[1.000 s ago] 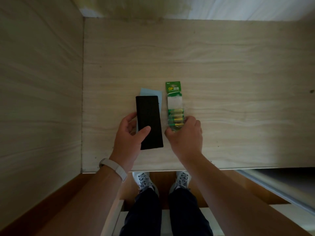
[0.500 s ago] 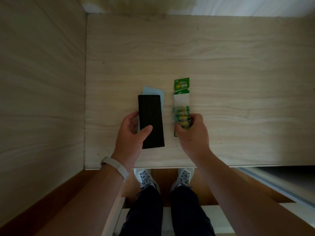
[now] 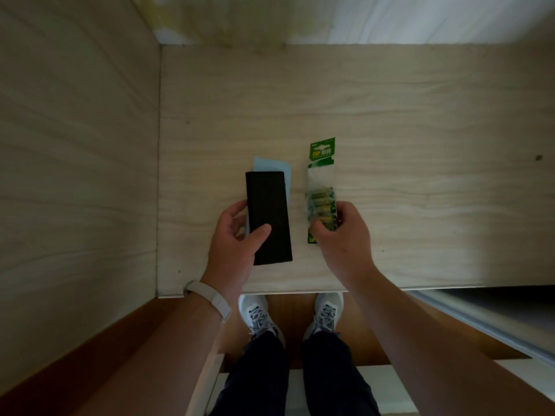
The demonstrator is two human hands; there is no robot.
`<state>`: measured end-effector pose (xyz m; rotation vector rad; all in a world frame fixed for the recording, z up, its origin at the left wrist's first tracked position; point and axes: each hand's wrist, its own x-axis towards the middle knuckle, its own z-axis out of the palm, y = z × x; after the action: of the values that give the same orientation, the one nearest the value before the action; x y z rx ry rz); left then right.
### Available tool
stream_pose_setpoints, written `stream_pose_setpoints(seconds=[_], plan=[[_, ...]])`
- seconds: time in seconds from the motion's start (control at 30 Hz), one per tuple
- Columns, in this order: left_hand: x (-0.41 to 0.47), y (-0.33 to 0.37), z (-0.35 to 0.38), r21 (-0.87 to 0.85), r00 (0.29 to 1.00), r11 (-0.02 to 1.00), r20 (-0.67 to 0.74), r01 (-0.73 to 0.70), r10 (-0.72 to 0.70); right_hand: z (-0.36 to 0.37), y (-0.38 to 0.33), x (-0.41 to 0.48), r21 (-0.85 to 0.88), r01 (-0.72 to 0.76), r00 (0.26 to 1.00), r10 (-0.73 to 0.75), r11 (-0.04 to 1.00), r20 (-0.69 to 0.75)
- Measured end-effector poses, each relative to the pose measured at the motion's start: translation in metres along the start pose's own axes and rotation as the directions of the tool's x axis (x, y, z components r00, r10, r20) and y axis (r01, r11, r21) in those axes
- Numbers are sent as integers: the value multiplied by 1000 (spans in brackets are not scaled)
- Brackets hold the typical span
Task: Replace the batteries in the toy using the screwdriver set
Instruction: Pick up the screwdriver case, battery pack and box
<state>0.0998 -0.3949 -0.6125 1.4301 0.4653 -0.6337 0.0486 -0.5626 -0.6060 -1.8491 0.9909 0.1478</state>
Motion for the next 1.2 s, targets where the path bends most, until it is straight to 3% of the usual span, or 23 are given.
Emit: stream_pose_setpoints(seconds=[0.33,0.73,0.97,1.2], plan=[[-78,78,23,-33,994,994,36,-100,101,-80,-71,-73,8,99,995,-99,995,-17],[-210,154,51,-159,963,949,-42,-271,267,-172,-137,-164,91,264,962,-269,960,44],[-280,157,76,-145,925,924,-200,-353,322,-213,-148,-188,151,351,908,-376,924,185],[-352,129,73,-223,889,897,-354,-381,290,-233,-154,-215,134,435,782,-448,890,434]])
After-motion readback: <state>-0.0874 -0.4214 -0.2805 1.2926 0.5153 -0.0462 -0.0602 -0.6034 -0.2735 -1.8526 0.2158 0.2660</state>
